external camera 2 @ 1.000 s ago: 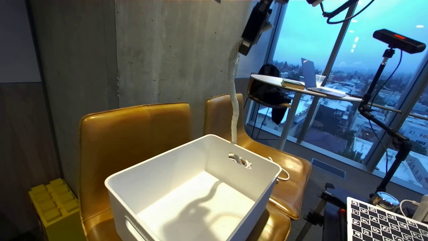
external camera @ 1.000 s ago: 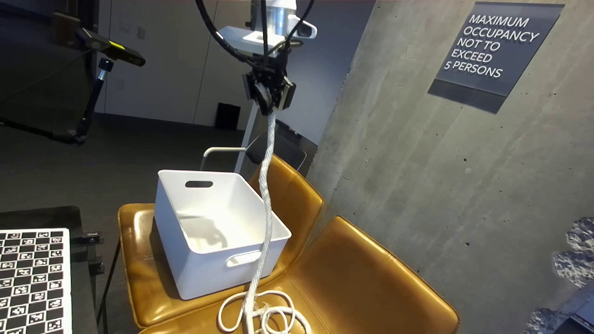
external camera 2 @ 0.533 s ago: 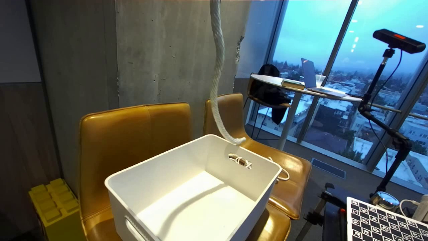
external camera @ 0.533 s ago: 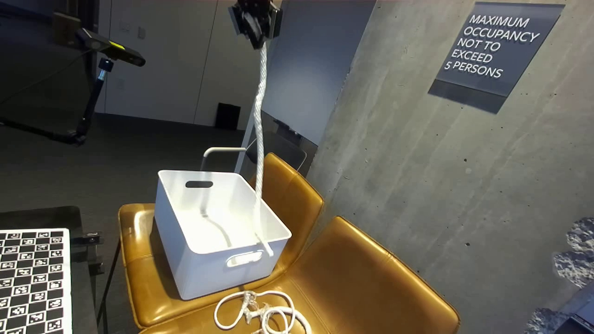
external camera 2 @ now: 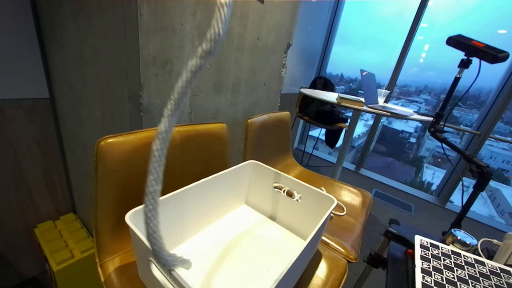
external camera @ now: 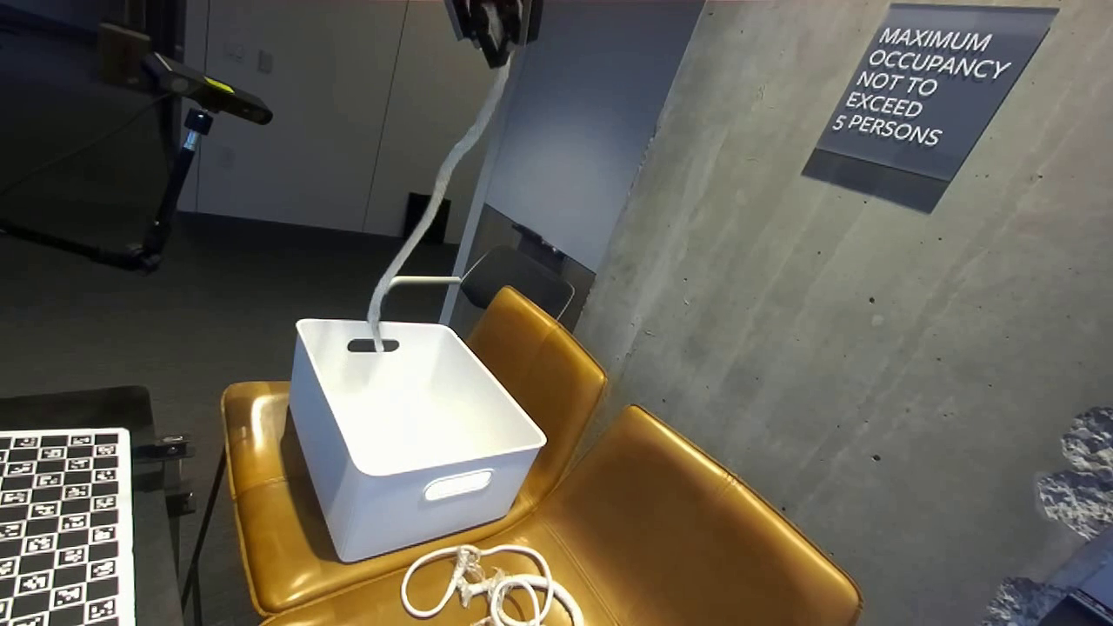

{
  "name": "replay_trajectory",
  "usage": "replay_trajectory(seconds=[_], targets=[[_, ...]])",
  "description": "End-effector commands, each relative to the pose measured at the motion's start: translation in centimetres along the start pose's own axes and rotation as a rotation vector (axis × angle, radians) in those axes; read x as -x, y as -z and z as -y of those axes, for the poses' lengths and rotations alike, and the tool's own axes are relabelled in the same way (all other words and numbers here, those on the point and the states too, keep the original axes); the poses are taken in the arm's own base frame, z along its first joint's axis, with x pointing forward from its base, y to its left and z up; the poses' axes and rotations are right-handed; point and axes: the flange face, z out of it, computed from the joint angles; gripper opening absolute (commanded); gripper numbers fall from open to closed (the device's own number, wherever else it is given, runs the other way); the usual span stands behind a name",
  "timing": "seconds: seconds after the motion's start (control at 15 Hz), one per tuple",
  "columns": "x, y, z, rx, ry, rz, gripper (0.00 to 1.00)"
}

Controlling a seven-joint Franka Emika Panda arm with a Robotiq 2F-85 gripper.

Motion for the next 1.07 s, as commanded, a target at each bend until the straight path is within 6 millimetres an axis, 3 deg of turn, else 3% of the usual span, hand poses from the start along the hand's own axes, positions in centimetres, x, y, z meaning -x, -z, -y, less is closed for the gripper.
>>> replay_trajectory(seconds=[0.0, 0.2, 0.4, 0.8, 0.87, 1.0], targets=[[2.6, -5.2, -1.9, 0.005, -0.013, 0.076, 0.02], [4.8, -9.3, -3.1, 0.001, -0.025, 0.141, 0.02], [6.6, -12.0, -3.7, -0.003, -0.033, 0.183, 0.02], [9.0, -14.5, -4.3, -0.021, -0.038, 0.222, 0.02], [9.5, -14.8, -4.6, -0.022, -0.038, 0.224, 0.22], [11.2, -16.2, -5.6, -0.016, -0.04, 0.238, 0.42]])
